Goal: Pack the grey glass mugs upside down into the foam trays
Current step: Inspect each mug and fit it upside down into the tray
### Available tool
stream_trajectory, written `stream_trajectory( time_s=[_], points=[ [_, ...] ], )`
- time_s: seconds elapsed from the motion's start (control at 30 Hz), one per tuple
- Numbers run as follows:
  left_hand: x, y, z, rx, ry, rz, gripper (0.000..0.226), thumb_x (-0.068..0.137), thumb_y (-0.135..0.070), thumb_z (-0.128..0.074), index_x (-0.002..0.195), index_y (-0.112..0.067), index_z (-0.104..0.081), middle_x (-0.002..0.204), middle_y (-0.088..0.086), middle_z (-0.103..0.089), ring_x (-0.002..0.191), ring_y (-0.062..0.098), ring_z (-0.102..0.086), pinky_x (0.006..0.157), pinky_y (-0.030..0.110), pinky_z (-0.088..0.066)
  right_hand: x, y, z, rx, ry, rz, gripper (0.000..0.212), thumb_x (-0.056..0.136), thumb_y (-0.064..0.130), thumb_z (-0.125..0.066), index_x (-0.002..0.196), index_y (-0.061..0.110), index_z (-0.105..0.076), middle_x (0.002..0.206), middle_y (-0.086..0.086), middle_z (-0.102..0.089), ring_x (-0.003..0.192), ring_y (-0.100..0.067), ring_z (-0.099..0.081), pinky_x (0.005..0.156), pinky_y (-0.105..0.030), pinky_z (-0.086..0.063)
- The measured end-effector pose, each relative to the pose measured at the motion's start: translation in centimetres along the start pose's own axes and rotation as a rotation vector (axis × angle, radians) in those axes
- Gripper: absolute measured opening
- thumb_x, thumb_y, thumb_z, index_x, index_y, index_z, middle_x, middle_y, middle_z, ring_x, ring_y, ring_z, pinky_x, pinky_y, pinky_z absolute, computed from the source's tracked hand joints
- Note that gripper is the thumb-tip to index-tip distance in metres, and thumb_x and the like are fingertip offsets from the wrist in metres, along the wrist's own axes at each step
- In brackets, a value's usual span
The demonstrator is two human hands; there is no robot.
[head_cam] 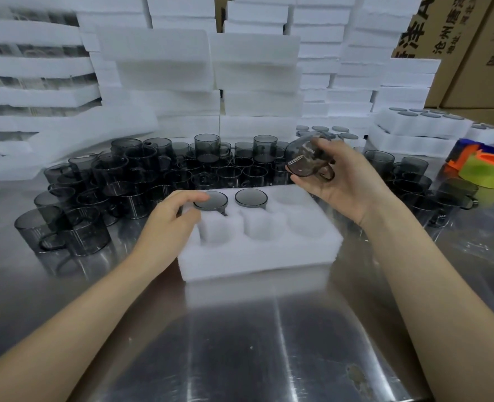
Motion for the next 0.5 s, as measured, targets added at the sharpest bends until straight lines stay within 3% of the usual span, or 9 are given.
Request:
stream_trajectory(
  time_s=[0.03, 0.1, 0.2, 0.27, 0.37, 0.5],
  points=[
    [0.0, 0.0, 0.0, -0.002, 0.000, -0.001, 0.045, 0.088, 0.003, -0.047, 0.096, -0.038, -0.066, 0.114, -0.020, -0.061, 0.099, -0.013, -0.052, 0.073, -0.002, -0.033, 0.1, 0.2, 0.0, -0.099, -0.014, 0.056, 0.008, 0.084, 0.022, -0.068, 0.091, 0.019, -0.070, 0.090, -0.004, -0.071, 0.088, -0.023, -0.069, 0.077, -0.038, -0.057],
    [0.0, 0.1, 0.0, -0.008, 0.002, 0.000, 0.045, 0.088, 0.003, -0.047, 0.097, -0.037, -0.066, 0.115, -0.020, -0.061, 0.101, -0.013, -0.052, 0.074, -0.002, -0.033, 0.1, 0.3, 0.0, -0.333, -0.041, 0.151, 0.029, 0.084, 0.022, -0.072, 0.112, 0.024, -0.064, 0.093, 0.003, -0.071, 0.077, -0.013, -0.069, 0.080, -0.032, -0.057],
    [0.0, 0.1, 0.0, -0.007, 0.007, -0.002, 0.045, 0.088, 0.003, -0.047, 0.098, -0.037, -0.066, 0.115, -0.020, -0.061, 0.103, -0.012, -0.052, 0.077, -0.001, -0.034, 0.0, 0.1, -0.4, -0.770, -0.089, 0.275, 0.054, 0.078, 0.025, -0.079, 0.127, 0.025, -0.058, 0.102, 0.010, -0.070, 0.089, -0.003, -0.068, 0.078, -0.017, -0.052],
    [0.0, 0.1, 0.0, 0.001, 0.009, -0.005, 0.045, 0.088, 0.003, -0.047, 0.098, -0.037, -0.066, 0.116, -0.020, -0.061, 0.104, -0.012, -0.051, 0.077, 0.000, -0.033, 0.1, -0.6, -0.5, -1.041, -0.077, 0.251, 0.060, 0.074, 0.034, -0.081, 0.129, 0.026, -0.059, 0.113, 0.011, -0.066, 0.102, -0.004, -0.063, 0.092, -0.022, -0.048],
    [0.1, 0.1, 0.0, 0.008, 0.006, -0.007, 0.045, 0.088, 0.003, -0.047, 0.098, -0.037, -0.065, 0.115, -0.019, -0.061, 0.102, -0.012, -0.051, 0.074, -0.003, -0.033, 0.0, -1.2, -0.5, -1.163, -0.051, 0.207, 0.067, 0.071, 0.040, -0.082, 0.133, 0.030, -0.057, 0.128, 0.010, -0.059, 0.116, -0.007, -0.055, 0.099, -0.023, -0.040],
    [0.0, 0.0, 0.0, 0.005, 0.004, -0.012, 0.046, 0.088, 0.004, -0.047, 0.097, -0.037, -0.065, 0.115, -0.017, -0.061, 0.100, -0.013, -0.052, 0.074, -0.003, -0.033, -0.1, -0.5, -0.9, -1.284, -0.034, 0.287, 0.069, 0.073, 0.028, -0.083, 0.135, 0.029, -0.053, 0.129, 0.008, -0.057, 0.118, -0.009, -0.052, 0.100, -0.023, -0.039]
  ],
)
Point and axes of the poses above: each hand's wrist, its own x-axis towards the middle knuckle, its own z-axis out of the back of the hand, y = z × x, the point moved 6 cm from there along x, towards the middle knuckle
